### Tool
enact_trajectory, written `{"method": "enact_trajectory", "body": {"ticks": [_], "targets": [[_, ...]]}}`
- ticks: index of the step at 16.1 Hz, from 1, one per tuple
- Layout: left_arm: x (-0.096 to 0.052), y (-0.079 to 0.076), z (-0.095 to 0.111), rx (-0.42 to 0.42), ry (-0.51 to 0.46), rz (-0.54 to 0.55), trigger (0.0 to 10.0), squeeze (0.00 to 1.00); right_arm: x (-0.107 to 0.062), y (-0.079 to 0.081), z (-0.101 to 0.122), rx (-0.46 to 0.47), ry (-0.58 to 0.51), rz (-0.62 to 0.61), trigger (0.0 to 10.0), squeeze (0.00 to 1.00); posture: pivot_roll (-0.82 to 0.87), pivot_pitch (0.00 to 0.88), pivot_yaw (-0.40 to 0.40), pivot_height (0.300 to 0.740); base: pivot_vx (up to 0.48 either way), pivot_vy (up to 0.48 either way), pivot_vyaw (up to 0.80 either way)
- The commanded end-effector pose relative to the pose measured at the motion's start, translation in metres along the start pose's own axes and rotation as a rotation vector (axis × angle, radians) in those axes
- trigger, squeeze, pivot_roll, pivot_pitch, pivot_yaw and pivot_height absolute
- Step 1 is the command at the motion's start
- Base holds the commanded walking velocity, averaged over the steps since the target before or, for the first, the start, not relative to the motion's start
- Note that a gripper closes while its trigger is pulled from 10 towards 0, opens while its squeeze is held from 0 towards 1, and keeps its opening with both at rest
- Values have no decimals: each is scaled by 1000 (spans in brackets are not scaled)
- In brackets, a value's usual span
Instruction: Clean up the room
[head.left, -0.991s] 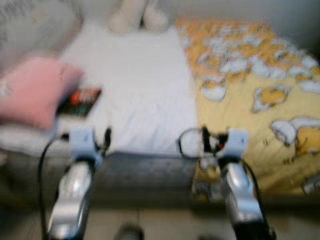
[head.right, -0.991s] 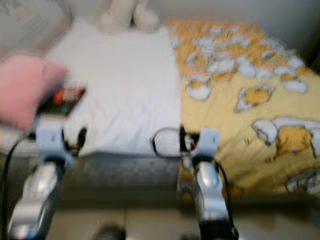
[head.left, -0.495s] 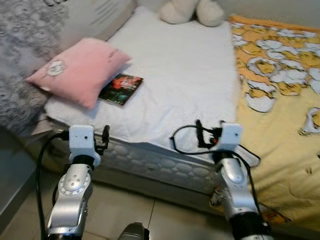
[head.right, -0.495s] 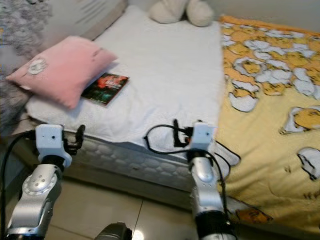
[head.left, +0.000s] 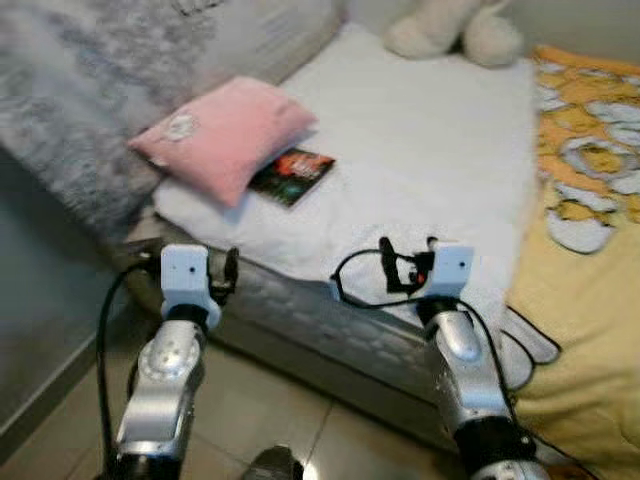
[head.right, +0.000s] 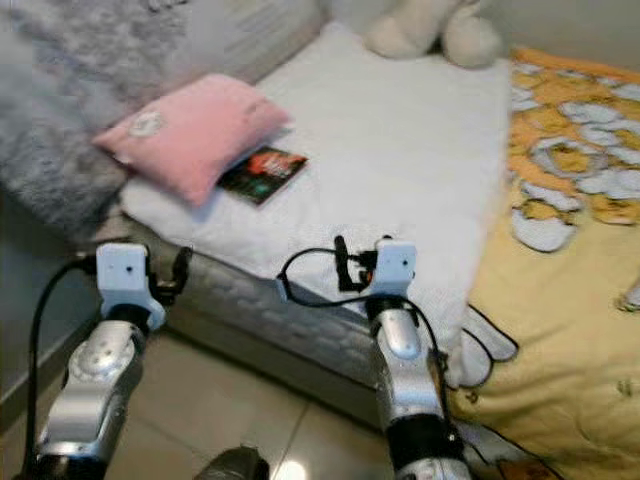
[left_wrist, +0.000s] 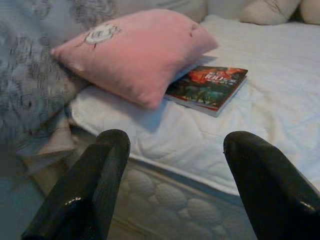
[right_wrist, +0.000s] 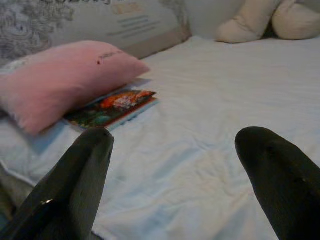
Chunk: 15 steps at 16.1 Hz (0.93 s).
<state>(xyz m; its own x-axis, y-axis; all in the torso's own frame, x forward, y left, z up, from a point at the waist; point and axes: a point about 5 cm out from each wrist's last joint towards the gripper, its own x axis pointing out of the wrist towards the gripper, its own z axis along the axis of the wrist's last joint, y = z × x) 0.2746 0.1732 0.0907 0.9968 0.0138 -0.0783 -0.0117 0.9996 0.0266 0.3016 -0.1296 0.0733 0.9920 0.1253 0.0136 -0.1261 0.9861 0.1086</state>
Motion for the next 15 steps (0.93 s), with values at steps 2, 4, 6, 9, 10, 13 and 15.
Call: {"method": "enact_trajectory", "body": {"ticks": [2, 4, 6, 9, 10, 13, 15], "targets": [[-1, 3, 6, -19, -27, 14, 10000, 0, 4, -1, 0, 7, 6, 9, 10000, 0, 62, 0, -16, 706, 0, 142, 547], [-2, 2, 10, -23, -51, 17, 10000, 0, 6, -2, -2, 18, 22, 13, 10000, 0, 75, 0, -22, 706, 0, 454, 550], [-5, -3, 14, -11, -75, -13, 10000, 0, 8, -2, -4, 27, 43, 30, 10000, 0, 85, 0, -28, 706, 0, 480, 550], [-4, -3, 10, -24, -46, 3, 10000, 0, 10, -5, -6, 26, 60, 36, 10000, 0, 88, 0, -34, 706, 0, 480, 523], [-3, -5, 11, -13, -52, -7, 10000, 0, 10, -6, -7, 23, 64, 37, 10000, 0, 83, 0, -32, 706, 0, 0, 525], [2, -9, 11, 16, -45, -23, 10000, 0, 10, -8, -9, 19, 72, 34, 10000, 0, 76, 0, -32, 706, 0, 0, 523], [6, -11, 12, 45, -40, -39, 10000, 0, 10, -11, -9, 16, 74, 31, 10000, 0, 75, 0, -30, 706, 0, 0, 522]]}}
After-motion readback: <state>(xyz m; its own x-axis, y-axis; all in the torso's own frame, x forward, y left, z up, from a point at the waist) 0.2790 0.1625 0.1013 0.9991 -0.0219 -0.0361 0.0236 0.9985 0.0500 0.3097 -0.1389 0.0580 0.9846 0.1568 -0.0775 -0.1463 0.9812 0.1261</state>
